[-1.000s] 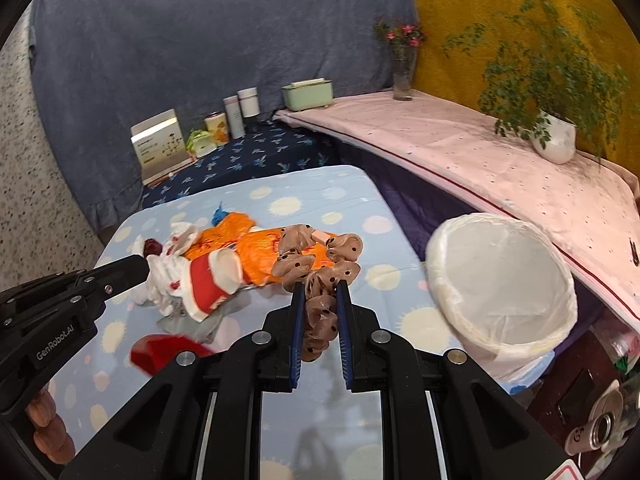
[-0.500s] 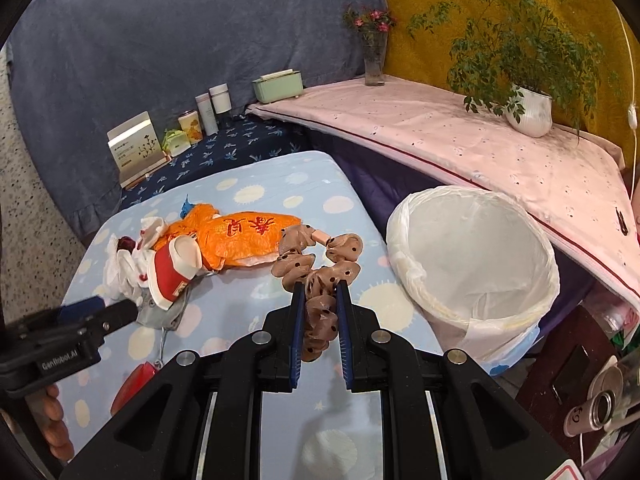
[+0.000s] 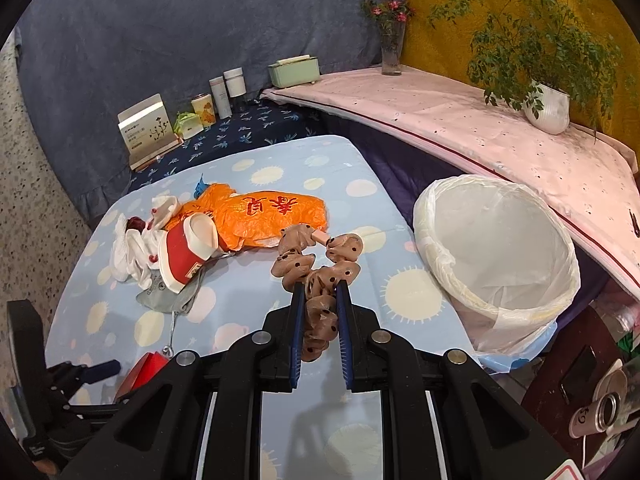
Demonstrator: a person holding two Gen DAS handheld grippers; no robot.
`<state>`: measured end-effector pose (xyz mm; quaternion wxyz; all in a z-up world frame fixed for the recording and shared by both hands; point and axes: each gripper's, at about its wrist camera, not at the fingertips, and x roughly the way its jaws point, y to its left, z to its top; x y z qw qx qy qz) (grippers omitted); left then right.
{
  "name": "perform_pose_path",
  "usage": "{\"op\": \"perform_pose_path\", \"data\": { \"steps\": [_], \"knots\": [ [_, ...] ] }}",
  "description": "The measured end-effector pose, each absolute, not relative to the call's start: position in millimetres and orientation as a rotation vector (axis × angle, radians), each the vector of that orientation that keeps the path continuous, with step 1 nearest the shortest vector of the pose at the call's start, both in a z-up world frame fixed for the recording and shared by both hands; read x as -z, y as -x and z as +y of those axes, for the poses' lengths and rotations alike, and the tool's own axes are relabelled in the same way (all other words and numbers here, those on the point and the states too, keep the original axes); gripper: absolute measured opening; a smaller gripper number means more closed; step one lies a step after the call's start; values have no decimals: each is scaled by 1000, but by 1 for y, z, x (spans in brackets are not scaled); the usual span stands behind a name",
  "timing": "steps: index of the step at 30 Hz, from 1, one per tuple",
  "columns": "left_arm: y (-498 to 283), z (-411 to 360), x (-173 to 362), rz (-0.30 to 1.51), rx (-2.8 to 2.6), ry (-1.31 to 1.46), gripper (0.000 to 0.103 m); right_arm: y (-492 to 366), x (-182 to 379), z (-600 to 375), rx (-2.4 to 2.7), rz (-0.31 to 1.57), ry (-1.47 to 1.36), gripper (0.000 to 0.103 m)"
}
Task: Collect trash
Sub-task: 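Lift the scrunchie and red box and carry both tools toward the white bin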
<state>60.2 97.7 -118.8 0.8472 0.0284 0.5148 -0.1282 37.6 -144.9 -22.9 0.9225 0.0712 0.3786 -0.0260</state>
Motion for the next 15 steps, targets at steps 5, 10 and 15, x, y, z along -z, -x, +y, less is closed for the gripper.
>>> {"op": "perform_pose_path", "data": {
  "steps": [5,10,15],
  "knots": [
    [-59,92,129,1126,317,-61,58,-37,23,-141,49,780,-143,14],
    [-55,89,132,1112,309,-85,55,-37,25,-141,52,784,-144,14],
    [-52,87,124,1100,335,-68,48,-38,25,-140,47,787,-143,14]
  ]
}}
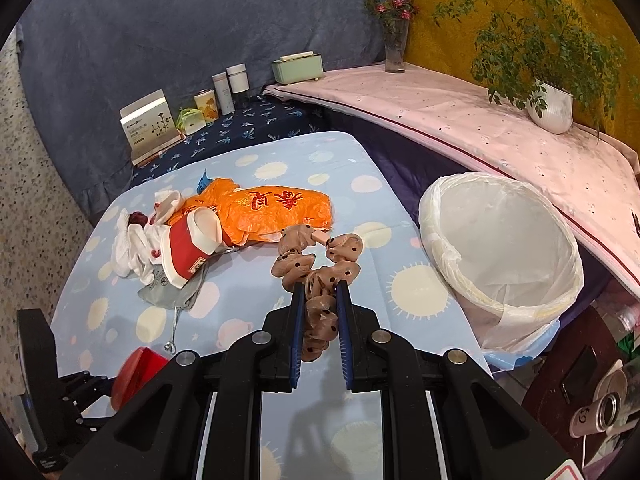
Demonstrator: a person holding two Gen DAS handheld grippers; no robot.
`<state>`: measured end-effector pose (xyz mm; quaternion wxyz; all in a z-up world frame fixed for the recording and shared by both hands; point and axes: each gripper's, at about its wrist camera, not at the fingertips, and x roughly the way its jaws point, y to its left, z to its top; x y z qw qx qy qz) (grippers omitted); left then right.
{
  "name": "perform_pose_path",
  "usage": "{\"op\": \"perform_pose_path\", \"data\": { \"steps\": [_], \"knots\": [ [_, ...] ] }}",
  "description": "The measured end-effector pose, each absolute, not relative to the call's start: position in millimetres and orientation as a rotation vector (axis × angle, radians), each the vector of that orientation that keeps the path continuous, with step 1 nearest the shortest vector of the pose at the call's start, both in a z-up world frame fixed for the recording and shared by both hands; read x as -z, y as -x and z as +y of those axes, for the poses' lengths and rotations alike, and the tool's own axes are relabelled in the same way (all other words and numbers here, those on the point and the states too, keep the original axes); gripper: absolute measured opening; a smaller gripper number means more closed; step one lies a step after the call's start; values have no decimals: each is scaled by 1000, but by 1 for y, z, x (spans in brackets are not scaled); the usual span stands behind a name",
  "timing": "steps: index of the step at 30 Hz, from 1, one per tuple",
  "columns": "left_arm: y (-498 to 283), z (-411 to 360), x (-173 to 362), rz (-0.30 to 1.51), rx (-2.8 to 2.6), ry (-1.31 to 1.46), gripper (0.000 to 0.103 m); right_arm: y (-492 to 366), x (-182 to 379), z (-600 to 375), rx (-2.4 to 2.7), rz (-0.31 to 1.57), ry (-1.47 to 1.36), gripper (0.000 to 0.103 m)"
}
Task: Collect trash
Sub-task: 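Lift the scrunchie and red box and carry both tools toward the white bin, then open the right tool over the bin while the left tool releases the red box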
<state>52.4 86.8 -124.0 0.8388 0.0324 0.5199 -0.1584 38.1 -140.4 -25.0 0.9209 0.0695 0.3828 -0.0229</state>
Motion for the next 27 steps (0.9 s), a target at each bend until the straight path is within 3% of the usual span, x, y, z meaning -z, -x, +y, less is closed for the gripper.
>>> {"op": "perform_pose_path", "data": {
  "steps": [10,27],
  "knots": [
    [-64,54,87,1012,397,-68,48,-36,16,-151,65,755,-151,14],
    [-113,-100,33,853,630,-127,48,-38,4,-262,282,678,-207,14]
  ]
}}
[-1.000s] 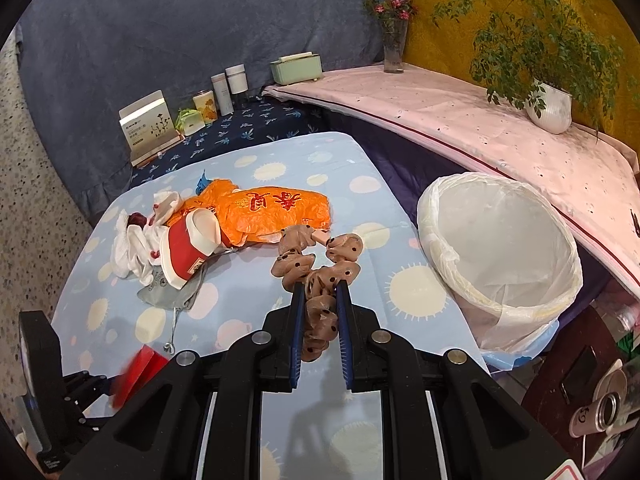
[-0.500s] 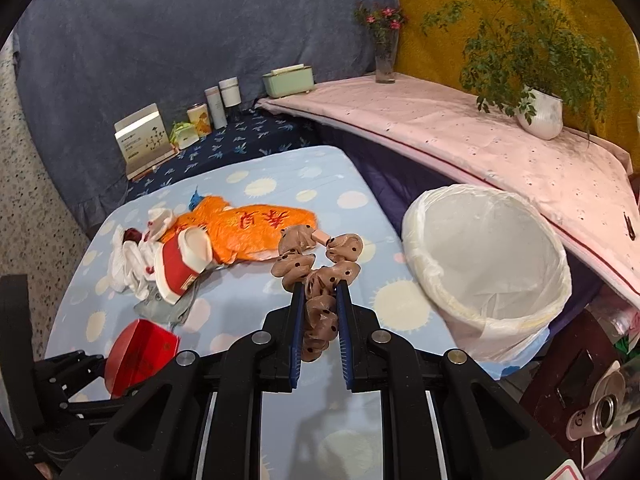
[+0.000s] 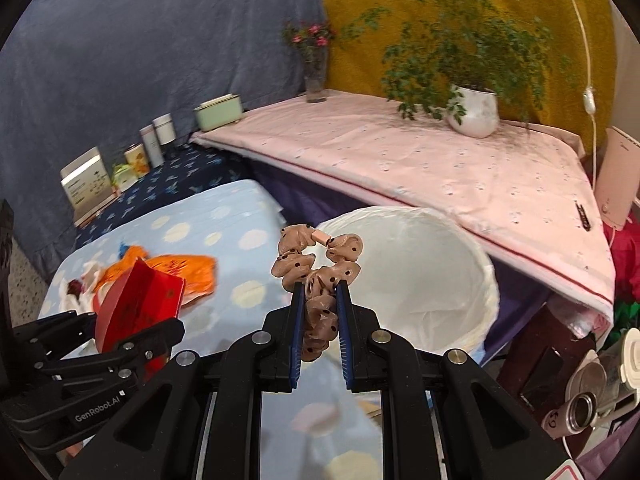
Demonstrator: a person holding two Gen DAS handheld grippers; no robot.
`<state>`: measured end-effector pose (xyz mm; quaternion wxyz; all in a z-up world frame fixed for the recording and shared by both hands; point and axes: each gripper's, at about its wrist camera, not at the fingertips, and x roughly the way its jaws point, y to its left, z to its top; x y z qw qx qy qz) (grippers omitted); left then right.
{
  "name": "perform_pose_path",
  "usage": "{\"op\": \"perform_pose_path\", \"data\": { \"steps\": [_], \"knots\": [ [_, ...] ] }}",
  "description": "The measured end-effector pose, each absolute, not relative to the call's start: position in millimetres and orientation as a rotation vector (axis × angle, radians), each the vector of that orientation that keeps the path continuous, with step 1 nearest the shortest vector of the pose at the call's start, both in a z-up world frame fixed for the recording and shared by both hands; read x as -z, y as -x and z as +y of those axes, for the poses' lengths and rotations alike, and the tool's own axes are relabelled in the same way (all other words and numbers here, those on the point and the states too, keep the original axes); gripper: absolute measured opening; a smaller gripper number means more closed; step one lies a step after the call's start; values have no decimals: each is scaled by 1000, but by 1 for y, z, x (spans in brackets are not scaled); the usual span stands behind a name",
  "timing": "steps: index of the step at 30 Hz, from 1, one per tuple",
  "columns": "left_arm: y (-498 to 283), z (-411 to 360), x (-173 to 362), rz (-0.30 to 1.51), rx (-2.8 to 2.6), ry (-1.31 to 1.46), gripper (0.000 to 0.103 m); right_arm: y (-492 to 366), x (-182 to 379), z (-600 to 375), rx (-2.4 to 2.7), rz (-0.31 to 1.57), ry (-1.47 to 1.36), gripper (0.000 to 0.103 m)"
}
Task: Collect trash
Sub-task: 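Open the right tool over the bin while the left tool releases the red box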
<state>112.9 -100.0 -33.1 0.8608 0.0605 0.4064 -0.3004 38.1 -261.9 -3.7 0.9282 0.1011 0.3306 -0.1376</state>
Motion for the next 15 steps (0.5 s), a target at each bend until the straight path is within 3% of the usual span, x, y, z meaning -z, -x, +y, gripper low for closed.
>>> {"op": "perform_pose_path", "data": {
  "steps": [11,13,14,15],
  "knots": [
    [-137,-204,33,817,760,-174,50,-54,16,-336,382,686,-253,15],
    [-144,-214,34,824,770,-167,54,-58,18,-344,393,689,-255,16],
    [-149,-219,35,835,769,-159,66,-59,19,-347,395,690,-258,19],
    [-152,-222,36,843,750,-156,70,-60,19,-350,403,689,-262,21]
  ]
}}
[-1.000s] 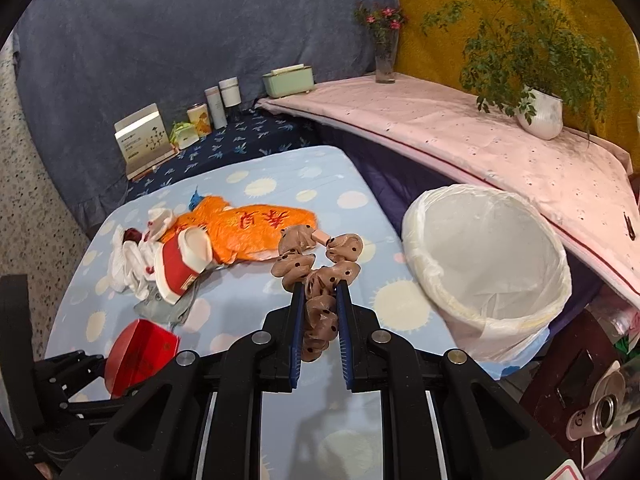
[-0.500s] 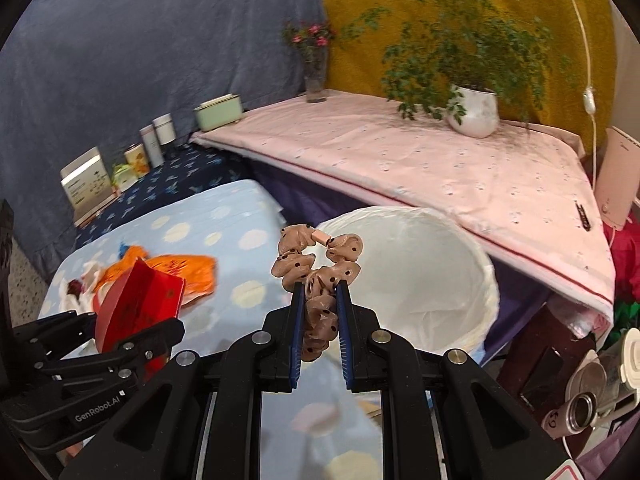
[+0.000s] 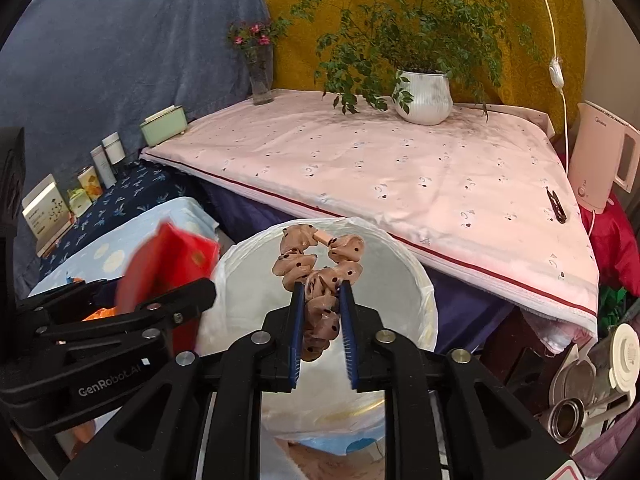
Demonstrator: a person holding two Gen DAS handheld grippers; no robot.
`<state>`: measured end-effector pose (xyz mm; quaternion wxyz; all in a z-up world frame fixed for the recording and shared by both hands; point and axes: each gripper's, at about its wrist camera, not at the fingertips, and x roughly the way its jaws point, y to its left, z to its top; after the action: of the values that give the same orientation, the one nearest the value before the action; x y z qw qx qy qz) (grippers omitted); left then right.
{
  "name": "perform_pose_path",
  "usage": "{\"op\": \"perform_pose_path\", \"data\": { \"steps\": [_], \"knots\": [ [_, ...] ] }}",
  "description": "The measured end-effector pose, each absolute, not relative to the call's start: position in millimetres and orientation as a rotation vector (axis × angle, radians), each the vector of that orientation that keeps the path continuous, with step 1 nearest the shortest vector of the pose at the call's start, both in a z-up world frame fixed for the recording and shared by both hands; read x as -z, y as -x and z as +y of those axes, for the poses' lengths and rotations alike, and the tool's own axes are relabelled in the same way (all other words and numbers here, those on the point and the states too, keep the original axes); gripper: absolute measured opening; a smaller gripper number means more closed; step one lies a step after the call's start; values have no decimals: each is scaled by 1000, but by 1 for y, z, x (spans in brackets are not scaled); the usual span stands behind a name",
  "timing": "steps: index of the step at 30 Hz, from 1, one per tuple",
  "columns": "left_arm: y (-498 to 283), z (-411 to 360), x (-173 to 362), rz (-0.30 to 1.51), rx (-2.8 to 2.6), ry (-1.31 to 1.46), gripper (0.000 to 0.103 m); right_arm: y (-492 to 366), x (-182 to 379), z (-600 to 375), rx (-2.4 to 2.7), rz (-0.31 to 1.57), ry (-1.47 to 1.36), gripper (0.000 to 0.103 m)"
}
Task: Collect trash
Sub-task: 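Open the right tool over the bin while the left tool releases the red box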
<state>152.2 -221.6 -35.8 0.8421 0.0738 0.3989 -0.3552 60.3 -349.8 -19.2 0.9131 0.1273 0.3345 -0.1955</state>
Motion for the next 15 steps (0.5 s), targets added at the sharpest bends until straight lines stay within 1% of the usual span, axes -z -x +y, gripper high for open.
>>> {"op": "perform_pose_path", "data": {
  "steps": [1,9,15],
  "knots": [
    [-156,-222,36,844,733,-148,75,-62,19,-353,407,685,-270,21],
    [-169,-208,32,831,668,-117,77,-66,14,-349,403,657,-248,47],
    [-172,-190,28,820,632,-99,78,-67,7,-342,397,644,-246,48]
  ]
}}
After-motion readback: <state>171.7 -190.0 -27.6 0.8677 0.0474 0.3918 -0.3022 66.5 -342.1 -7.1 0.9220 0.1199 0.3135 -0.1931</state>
